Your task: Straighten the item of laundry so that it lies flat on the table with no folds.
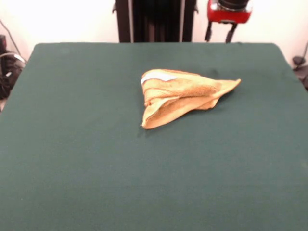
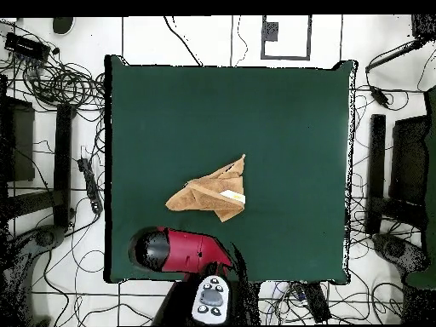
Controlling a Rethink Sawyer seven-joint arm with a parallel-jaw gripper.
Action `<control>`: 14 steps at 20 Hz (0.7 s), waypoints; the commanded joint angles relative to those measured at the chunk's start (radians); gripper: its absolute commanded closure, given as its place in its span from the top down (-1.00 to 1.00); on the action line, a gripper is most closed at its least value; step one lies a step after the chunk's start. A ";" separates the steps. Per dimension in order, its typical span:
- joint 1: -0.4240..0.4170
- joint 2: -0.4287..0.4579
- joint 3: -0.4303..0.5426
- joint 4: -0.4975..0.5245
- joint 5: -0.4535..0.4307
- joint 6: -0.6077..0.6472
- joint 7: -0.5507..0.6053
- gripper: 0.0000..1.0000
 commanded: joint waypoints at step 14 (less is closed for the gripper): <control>-0.032 0.188 0.032 -0.270 0.026 0.031 0.190 1.00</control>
